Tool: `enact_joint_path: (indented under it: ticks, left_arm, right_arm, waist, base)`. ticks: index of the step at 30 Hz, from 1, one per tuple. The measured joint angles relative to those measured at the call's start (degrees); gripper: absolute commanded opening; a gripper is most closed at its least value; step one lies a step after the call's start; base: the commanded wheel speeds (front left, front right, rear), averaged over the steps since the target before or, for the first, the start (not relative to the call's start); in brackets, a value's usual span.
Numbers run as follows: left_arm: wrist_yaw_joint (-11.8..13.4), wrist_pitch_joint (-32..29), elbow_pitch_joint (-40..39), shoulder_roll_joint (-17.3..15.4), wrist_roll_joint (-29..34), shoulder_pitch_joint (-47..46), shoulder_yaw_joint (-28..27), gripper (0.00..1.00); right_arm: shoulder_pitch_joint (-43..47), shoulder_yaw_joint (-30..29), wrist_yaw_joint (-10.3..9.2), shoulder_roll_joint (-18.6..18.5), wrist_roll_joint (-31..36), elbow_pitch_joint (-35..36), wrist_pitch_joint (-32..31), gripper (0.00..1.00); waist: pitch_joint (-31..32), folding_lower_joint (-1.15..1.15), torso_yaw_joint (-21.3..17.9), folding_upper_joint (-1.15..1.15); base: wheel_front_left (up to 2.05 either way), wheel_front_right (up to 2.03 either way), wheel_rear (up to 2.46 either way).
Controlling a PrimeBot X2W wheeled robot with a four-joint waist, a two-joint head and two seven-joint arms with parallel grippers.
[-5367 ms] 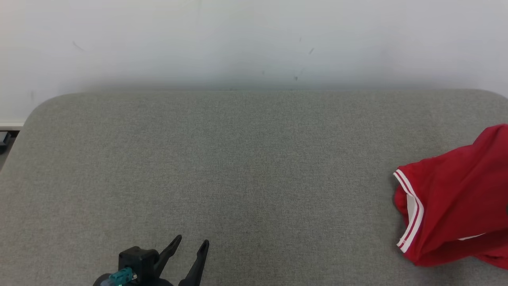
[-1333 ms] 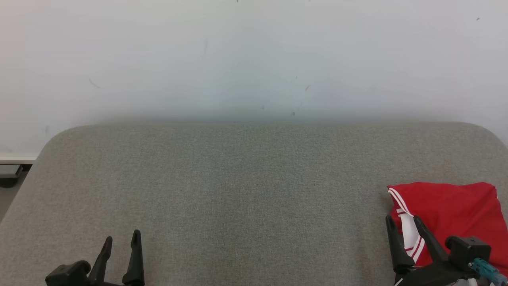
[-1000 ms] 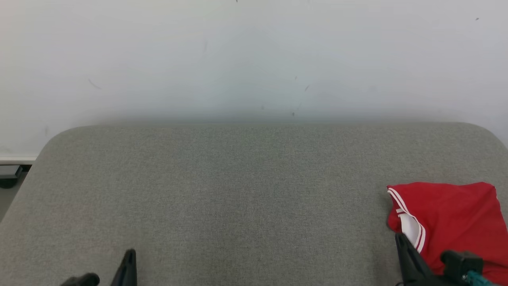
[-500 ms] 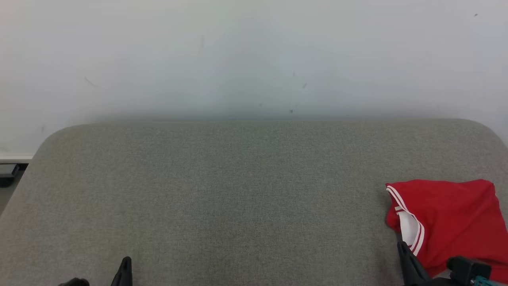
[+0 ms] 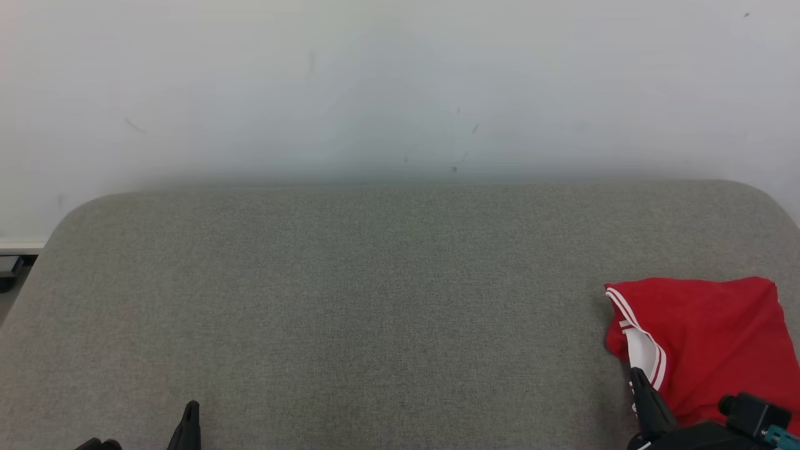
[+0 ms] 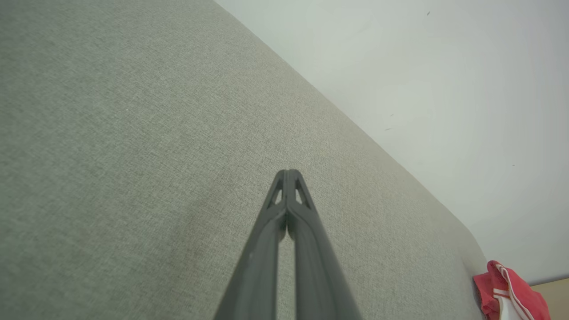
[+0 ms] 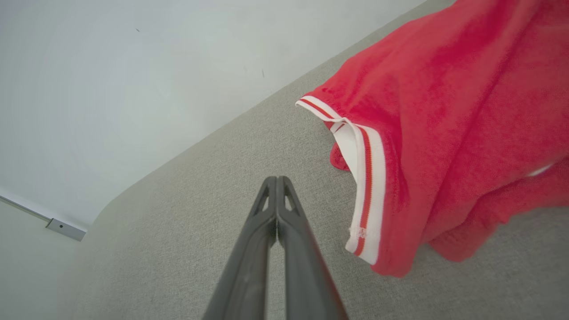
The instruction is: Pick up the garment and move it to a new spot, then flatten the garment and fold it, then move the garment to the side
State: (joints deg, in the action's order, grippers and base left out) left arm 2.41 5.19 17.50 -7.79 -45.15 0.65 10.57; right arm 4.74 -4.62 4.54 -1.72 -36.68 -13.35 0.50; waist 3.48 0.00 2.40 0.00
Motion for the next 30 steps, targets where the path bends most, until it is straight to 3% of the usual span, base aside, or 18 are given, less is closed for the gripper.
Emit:
enact_joint_path:
  ticks: [30]
  left_arm:
    - [-4.42, -5.49, -0.10, 2.40, -21.21, -2.36, -7.23, 0.00]
  right_arm:
    - [-4.43, -1.40, 1.03, -0.07, -25.15, -1.63, -3.12, 0.00]
  waist:
    - [-1.65, 0.00, -1.11, 0.00]
  base:
    - [0.00, 0.00, 0.00]
